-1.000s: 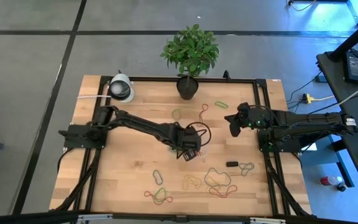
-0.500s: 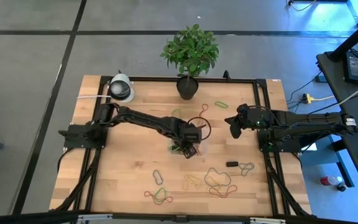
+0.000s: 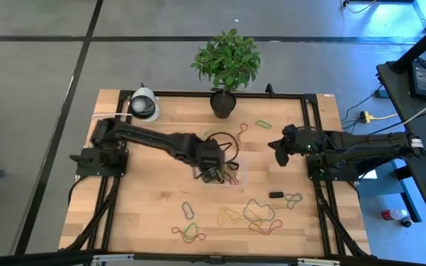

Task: Pick and place rubber bands into bin
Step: Put the black rubber band into the bin

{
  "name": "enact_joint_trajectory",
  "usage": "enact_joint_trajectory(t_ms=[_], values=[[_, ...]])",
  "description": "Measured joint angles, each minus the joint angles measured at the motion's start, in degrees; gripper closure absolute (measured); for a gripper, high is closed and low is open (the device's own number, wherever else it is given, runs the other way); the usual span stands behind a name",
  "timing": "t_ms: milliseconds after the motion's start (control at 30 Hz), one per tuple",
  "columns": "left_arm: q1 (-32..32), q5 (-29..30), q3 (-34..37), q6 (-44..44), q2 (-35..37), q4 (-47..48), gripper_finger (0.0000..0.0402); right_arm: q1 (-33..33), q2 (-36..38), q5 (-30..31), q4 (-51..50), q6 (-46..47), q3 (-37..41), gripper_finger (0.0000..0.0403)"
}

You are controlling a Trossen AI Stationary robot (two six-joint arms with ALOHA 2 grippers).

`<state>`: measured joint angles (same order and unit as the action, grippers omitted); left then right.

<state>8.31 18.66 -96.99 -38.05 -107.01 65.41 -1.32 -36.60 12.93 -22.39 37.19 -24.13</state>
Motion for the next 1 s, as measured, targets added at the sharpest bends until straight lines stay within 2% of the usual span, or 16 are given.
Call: enact_joint_trajectory(t_ms=[100,167,300,433,633,800,867,1000], values=[[1.7,4.8,4.7,1.4,5.0,0.6,0.0373,2.4,-0.1,1.0,-0.8,1.1,-1.7,0.0400],[2.4,5.7,9.2,0.9,8.8,0.2,0.0392,4.1,-0.4,2.8,-1.3,2.9,-2.8,0.0401],[3.9,4.6,20.7,-1.8,17.3,-3.1,0.0400,7.2,-2.3,5.4,-3.6,6.0,-5.4,0.0401],[6.5,3.0,34.2,-4.5,27.2,-12.7,0.0400,10.2,-7.5,5.5,-8.8,8.9,-10.5,0.0402],[10.4,1.7,50.7,-4.7,40.3,-29.9,0.0400,15.4,-21.4,5.4,-29.1,20.1,-22.4,0.0402],[11.6,1.0,57.3,-1.3,46.3,-35.7,0.0399,19.4,-32.4,-0.9,-44.3,33.2,-29.8,0.0399],[11.6,1.0,58.3,0.0,47.4,-35.7,0.0399,21.1,-35.3,-3.9,-46.3,37.1,-30.0,0.0391],[11.5,0.9,58.9,2.3,48.0,-35.8,0.0401,24.4,-39.6,-9.4,-46.0,39.0,-29.9,0.0362]])
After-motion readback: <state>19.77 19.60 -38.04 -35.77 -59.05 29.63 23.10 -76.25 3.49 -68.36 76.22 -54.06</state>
